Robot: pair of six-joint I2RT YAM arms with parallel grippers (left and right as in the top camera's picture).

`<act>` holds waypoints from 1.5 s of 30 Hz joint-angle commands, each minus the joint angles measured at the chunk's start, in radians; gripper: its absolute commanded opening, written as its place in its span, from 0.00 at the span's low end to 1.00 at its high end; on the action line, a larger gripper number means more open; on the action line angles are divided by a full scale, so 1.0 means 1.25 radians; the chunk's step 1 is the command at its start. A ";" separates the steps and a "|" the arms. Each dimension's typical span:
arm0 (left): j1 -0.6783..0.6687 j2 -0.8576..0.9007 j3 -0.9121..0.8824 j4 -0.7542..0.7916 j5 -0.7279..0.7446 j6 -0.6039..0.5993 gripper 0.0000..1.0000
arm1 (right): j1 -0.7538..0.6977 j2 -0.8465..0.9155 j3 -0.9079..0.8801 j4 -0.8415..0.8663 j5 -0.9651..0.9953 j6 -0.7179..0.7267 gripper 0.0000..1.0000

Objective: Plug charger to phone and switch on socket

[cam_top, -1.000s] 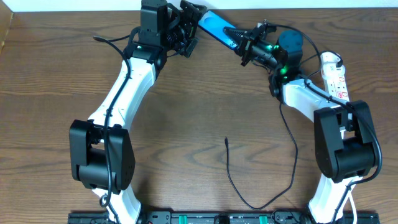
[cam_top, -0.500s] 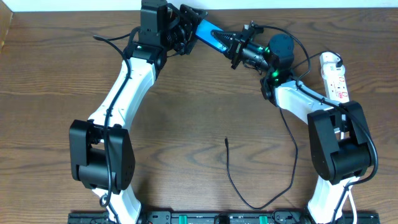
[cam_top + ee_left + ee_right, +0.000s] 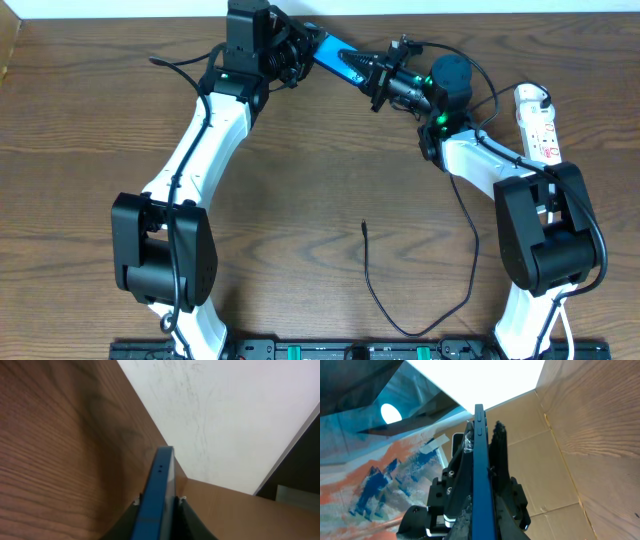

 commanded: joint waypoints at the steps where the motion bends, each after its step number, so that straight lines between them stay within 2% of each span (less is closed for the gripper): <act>1: 0.002 -0.014 0.002 -0.002 -0.033 0.009 0.13 | 0.005 -0.007 0.014 0.016 0.000 0.002 0.01; 4: 0.002 -0.014 0.002 -0.002 -0.033 0.008 0.08 | 0.005 -0.007 0.014 0.016 0.000 -0.005 0.01; 9: 0.002 -0.014 0.002 -0.002 -0.033 0.009 0.07 | 0.005 -0.007 0.014 0.016 -0.010 -0.010 0.03; 13: 0.002 -0.014 0.002 -0.002 -0.033 0.008 0.07 | 0.005 -0.007 0.014 0.016 -0.015 -0.013 0.38; 18: 0.004 -0.014 0.002 0.013 -0.033 0.009 0.07 | 0.005 -0.007 0.014 0.016 -0.015 -0.013 0.98; 22: 0.021 -0.014 0.002 0.040 -0.032 0.008 0.07 | 0.004 -0.007 0.014 0.016 -0.015 -0.062 0.99; 27: 0.072 -0.014 0.002 0.046 0.007 0.009 0.07 | -0.009 -0.007 0.014 0.016 -0.073 -0.203 0.99; 31: 0.133 -0.014 0.002 0.045 0.147 0.009 0.07 | -0.034 -0.007 0.014 0.016 -0.121 -0.319 0.99; 37: 0.225 -0.014 0.002 0.036 0.403 0.009 0.07 | -0.081 -0.007 0.014 0.016 -0.201 -0.357 0.99; 38: 0.244 -0.014 0.002 0.034 0.479 0.010 0.07 | -0.093 -0.007 0.014 0.017 -0.203 -0.388 0.97; 39: 0.253 -0.014 0.002 0.033 0.518 0.021 0.07 | -0.101 -0.007 0.014 0.018 -0.204 -0.414 0.90; 41: 0.270 -0.014 0.002 0.033 0.581 0.062 0.07 | -0.112 -0.007 0.014 0.020 -0.214 -0.459 0.85; 43: 0.287 -0.014 0.001 0.033 0.646 0.151 0.07 | -0.120 -0.007 0.014 0.020 -0.224 -0.477 0.98; 45: 0.297 -0.014 0.001 0.033 0.679 0.218 0.08 | -0.121 -0.007 0.015 0.017 -0.224 -0.479 0.99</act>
